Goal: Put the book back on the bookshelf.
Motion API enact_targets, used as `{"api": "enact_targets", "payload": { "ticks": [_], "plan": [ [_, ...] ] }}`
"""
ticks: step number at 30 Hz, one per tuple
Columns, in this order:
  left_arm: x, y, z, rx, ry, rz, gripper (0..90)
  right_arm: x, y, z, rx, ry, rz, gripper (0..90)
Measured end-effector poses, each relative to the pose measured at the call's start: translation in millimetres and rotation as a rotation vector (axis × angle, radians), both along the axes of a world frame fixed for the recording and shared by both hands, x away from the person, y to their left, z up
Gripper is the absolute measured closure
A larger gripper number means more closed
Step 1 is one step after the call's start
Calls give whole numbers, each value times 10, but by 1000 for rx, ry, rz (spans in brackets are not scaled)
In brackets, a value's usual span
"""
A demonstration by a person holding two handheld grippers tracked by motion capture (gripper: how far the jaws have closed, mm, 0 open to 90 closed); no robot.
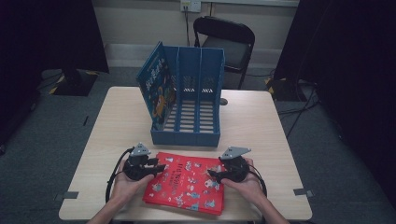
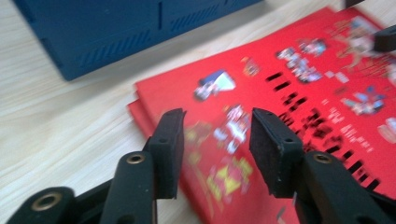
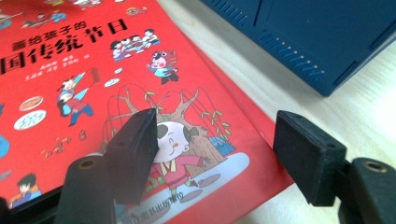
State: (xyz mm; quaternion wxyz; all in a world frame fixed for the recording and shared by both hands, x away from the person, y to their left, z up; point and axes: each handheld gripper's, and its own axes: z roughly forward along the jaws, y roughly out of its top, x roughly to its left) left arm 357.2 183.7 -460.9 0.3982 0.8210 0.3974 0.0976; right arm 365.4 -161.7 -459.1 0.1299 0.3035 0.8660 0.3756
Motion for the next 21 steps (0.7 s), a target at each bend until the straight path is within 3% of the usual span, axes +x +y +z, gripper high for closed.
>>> {"api": "enact_targets", "payload": {
  "ticks": [2,4,8,10,12,16,19,21],
  "plan": [
    [-22,14,8,-10,15,-9,538,-40,-29,4,-2,1,5,326],
    [-64,33,31,12,-14,-20,538,-79,-64,7,1,4,13,340],
    [-114,79,65,-2,-29,-40,550,-179,-114,14,2,7,21,355],
    [-129,98,41,-33,-15,-43,550,-246,-135,17,5,10,24,359],
    [-146,97,5,-22,-26,-42,550,-310,-147,20,3,10,25,359],
    [-157,88,-58,-7,-8,-47,545,-311,-141,24,4,16,24,360],
    [-144,110,-95,-38,-13,-45,542,-268,-112,16,19,28,32,361],
    [-131,126,-116,-73,15,-28,536,-241,-64,15,18,29,41,359]
  ]
}}
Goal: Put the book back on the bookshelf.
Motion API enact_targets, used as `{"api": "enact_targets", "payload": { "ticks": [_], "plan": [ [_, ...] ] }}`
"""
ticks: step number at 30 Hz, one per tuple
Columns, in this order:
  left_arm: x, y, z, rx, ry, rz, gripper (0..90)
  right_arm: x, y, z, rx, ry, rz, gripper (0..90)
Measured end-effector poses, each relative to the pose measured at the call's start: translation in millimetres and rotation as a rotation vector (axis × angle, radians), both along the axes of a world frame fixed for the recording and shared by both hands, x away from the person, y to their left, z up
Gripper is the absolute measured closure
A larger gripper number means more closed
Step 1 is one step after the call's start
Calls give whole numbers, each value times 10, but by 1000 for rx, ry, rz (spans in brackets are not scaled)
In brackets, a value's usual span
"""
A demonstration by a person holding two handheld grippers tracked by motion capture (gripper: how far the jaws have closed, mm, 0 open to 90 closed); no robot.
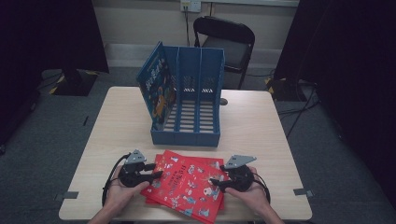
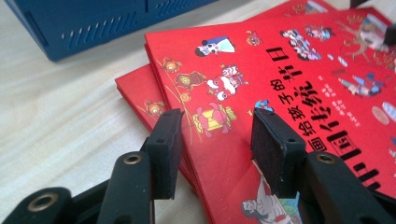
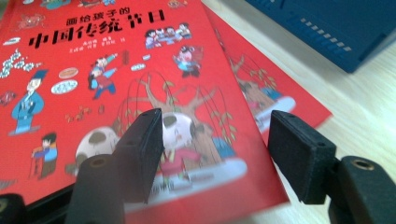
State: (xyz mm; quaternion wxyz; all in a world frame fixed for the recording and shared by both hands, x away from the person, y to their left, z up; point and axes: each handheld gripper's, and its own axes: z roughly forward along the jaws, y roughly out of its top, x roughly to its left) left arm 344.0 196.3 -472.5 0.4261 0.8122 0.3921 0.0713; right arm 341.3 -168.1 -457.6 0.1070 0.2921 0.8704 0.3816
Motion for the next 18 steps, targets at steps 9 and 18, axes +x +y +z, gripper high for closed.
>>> {"api": "enact_targets", "payload": {
  "ticks": [9,18],
  "plan": [
    [128,-95,3,0,6,-12,556,41,122,-2,-1,3,21,310],
    [312,-402,8,-10,8,-51,593,109,139,50,-5,-6,21,315]
  ]
}}
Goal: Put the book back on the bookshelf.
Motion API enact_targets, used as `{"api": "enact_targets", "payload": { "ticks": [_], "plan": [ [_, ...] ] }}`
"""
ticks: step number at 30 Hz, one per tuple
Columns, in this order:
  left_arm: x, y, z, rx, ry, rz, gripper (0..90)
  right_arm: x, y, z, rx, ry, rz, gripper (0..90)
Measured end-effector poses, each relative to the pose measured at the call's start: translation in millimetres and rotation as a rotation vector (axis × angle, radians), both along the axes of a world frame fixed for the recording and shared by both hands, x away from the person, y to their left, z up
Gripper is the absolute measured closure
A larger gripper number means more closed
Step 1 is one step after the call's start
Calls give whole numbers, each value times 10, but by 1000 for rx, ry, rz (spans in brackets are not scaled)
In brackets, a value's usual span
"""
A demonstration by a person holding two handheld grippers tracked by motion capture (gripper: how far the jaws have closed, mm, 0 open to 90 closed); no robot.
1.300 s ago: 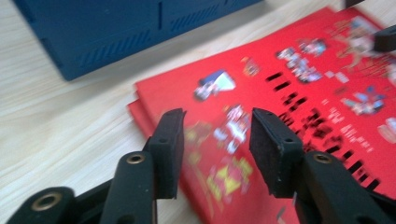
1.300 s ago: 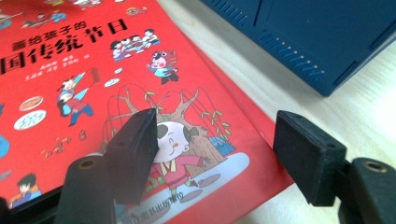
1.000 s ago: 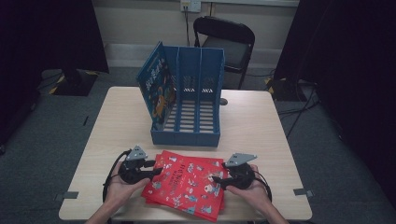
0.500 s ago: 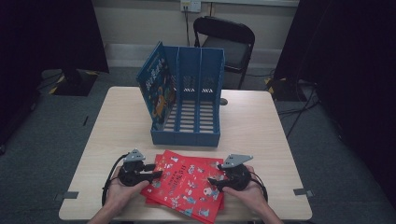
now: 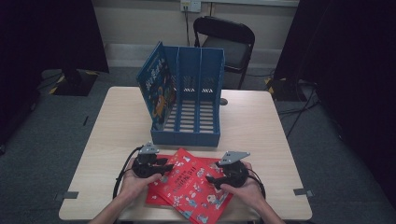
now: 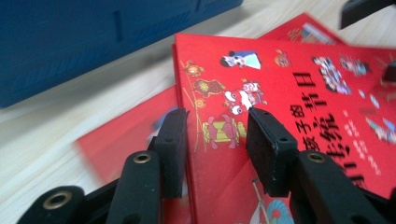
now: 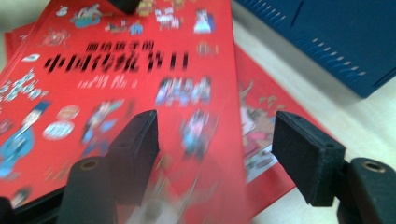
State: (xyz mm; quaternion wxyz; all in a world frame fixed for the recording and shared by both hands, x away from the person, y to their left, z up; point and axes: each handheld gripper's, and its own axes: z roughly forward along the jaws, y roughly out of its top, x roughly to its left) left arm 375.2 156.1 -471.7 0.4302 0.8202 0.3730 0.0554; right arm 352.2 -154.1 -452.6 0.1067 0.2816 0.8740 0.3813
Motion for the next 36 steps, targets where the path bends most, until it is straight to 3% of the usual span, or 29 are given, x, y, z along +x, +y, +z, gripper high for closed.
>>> {"api": "enact_targets", "payload": {
  "ticks": [2,8,11,13,16,20,22,24,29,36],
  "plan": [
    [48,-86,15,11,2,-33,595,56,13,3,0,1,-9,316],
    [176,-367,22,11,-11,-73,606,202,72,4,11,14,-8,321],
    [223,-424,25,4,5,-74,609,204,122,-36,9,24,10,322],
    [202,-406,6,-9,-9,-72,610,190,140,-71,2,32,15,309],
    [172,-360,-2,-20,0,-59,608,155,138,-70,-4,23,27,285],
    [95,-275,21,5,8,-71,583,147,118,-86,12,31,21,286],
    [36,-177,29,12,43,-75,534,143,116,-88,15,30,18,286],
    [-30,-100,39,30,33,-84,520,146,114,-88,16,39,15,285],
    [-176,81,23,18,38,-64,504,151,115,-89,19,47,10,284],
    [-297,143,1,18,38,-48,409,152,109,-94,23,47,10,284]
  ]
}}
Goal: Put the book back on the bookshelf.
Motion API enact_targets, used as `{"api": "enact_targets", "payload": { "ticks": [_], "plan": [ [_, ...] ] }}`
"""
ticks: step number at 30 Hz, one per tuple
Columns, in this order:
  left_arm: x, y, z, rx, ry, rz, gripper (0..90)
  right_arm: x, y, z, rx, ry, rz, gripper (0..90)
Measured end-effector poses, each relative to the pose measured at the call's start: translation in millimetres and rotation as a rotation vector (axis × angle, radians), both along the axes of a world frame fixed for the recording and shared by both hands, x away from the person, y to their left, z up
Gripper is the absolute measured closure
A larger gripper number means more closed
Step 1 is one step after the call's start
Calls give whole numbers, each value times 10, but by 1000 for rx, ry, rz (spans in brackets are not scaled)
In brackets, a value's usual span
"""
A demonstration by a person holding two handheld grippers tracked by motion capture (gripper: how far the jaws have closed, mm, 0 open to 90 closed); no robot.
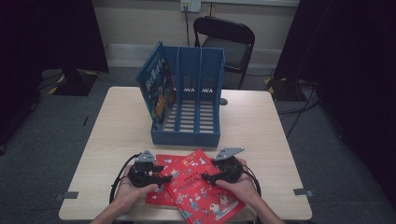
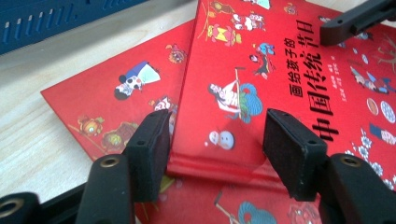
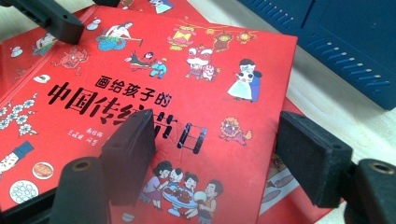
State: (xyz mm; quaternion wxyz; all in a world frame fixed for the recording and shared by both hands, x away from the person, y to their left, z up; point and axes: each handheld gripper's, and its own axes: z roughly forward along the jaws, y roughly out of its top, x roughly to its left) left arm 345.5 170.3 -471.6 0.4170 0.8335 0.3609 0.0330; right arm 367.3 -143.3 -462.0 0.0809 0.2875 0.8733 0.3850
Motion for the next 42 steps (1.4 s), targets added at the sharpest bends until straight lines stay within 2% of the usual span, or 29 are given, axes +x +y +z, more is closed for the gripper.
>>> {"api": "enact_targets", "payload": {
  "ticks": [2,6,10,13,17,19,22,25,29,31,35,37,39,42],
  "plan": [
    [-13,5,3,11,-6,-8,390,-4,-1,-2,1,-4,0,284],
    [-53,7,-10,7,-19,-27,356,-13,-1,-2,3,-2,1,283],
    [-94,12,0,25,-22,-52,325,-25,1,-4,4,-6,9,281],
    [-113,38,4,28,-16,-52,320,-26,2,-3,3,-7,13,280],
    [-122,83,1,22,-13,-55,333,-25,0,-3,3,-4,12,279],
    [-125,67,-2,38,-34,-47,352,-24,0,-4,4,-5,12,278],
    [-100,53,-2,25,-19,-31,325,-29,1,-4,3,-8,13,279],
    [-83,30,-8,19,-23,-5,333,-29,0,-5,5,-6,11,281],
    [-34,-50,-11,2,-22,-14,379,-36,8,-8,7,-7,9,280],
    [-31,-55,5,19,-36,-35,393,-40,10,-8,6,-10,9,280],
    [-63,29,7,20,-6,-47,379,-38,7,-10,8,-9,12,279],
    [-96,67,-3,18,-19,-51,371,-35,4,-12,11,-7,12,279],
    [-115,63,-3,40,-41,-61,369,-36,5,-11,10,-8,11,279],
    [-119,62,-4,43,-44,-59,368,-42,8,-8,7,-10,9,280]
  ]
}}
